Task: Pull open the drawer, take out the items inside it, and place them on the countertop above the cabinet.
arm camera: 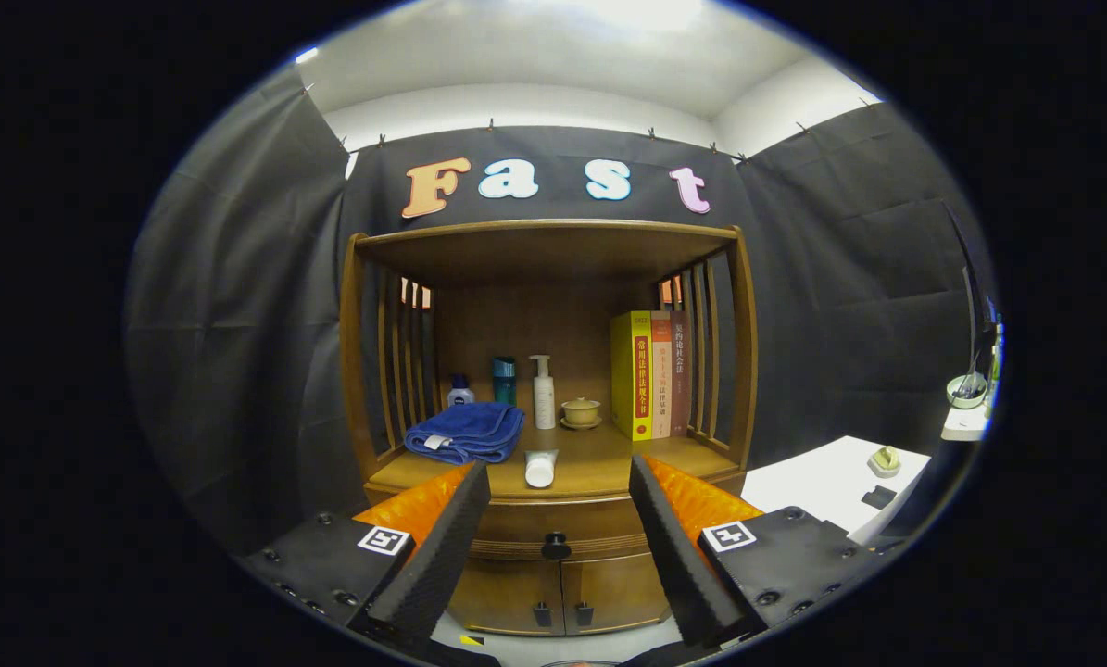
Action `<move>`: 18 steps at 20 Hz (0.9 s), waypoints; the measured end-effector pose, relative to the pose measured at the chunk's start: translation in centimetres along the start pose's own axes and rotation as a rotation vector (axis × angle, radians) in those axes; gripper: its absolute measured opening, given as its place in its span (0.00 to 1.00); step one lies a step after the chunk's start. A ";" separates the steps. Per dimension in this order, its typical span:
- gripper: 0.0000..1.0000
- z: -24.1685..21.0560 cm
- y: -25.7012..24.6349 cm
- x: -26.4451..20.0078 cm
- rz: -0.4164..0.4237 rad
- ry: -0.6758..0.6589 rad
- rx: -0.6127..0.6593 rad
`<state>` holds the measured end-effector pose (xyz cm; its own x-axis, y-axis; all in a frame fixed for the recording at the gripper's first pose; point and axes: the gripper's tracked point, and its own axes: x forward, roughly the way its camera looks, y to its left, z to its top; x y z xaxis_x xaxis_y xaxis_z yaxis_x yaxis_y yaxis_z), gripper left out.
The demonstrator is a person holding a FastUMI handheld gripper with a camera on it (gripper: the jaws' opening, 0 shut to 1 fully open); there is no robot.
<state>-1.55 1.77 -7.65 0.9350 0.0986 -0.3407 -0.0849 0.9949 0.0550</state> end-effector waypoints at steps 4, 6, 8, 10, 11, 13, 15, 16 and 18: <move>0.99 -0.2 0.1 0.1 0.001 0.004 0.005; 0.99 -0.2 0.0 0.2 0.001 0.005 0.005; 0.99 -0.2 -0.1 0.1 -0.001 0.005 0.007; 0.99 -0.2 -0.1 0.2 -0.001 0.006 0.008; 0.99 -0.2 -0.2 0.2 -0.001 0.007 0.007; 0.99 -0.2 -0.1 0.2 -0.002 0.006 0.006; 0.99 -0.3 0.0 0.2 0.000 0.007 0.007; 0.99 -0.3 0.0 0.2 0.001 0.007 0.007; 0.99 -0.5 0.1 0.3 0.003 0.011 0.006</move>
<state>-1.48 1.93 -8.18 0.9308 0.1020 -0.3509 -0.0856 0.9944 0.0619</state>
